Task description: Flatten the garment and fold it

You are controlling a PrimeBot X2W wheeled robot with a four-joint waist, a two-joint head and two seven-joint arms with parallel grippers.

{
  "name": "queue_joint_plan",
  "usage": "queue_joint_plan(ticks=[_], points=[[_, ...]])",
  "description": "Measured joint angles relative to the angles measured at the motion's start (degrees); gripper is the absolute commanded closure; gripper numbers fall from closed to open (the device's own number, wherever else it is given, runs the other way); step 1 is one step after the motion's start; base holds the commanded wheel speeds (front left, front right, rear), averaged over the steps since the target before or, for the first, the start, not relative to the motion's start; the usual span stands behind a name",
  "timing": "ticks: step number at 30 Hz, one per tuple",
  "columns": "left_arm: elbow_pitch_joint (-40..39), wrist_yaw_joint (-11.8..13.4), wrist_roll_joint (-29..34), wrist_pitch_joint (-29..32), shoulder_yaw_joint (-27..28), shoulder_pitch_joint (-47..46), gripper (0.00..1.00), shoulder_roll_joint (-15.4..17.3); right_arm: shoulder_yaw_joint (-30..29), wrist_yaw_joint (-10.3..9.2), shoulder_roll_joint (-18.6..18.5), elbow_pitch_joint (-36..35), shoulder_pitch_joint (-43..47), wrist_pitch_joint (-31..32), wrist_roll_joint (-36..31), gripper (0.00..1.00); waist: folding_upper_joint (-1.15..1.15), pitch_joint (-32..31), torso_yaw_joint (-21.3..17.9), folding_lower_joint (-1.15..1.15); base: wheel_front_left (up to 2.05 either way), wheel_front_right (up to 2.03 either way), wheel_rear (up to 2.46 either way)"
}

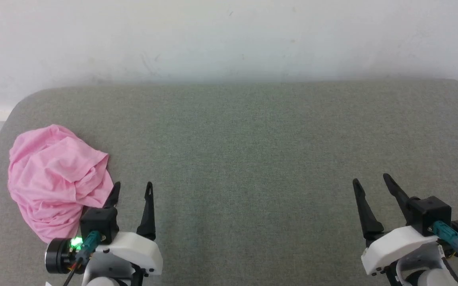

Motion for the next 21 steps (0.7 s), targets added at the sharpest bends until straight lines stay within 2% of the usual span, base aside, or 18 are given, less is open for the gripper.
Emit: queue_joint_plan(ticks=[21], points=[[1.2, 1.5, -1.8, -2.4, -0.4, 0.0, 0.0, 0.0, -0.1, 0.0, 0.0, 2.7, 0.0, -2.5, 2.9, 0.0, 0.0, -0.3, 3.2, 0.0, 0.0, 0.0, 0.0]])
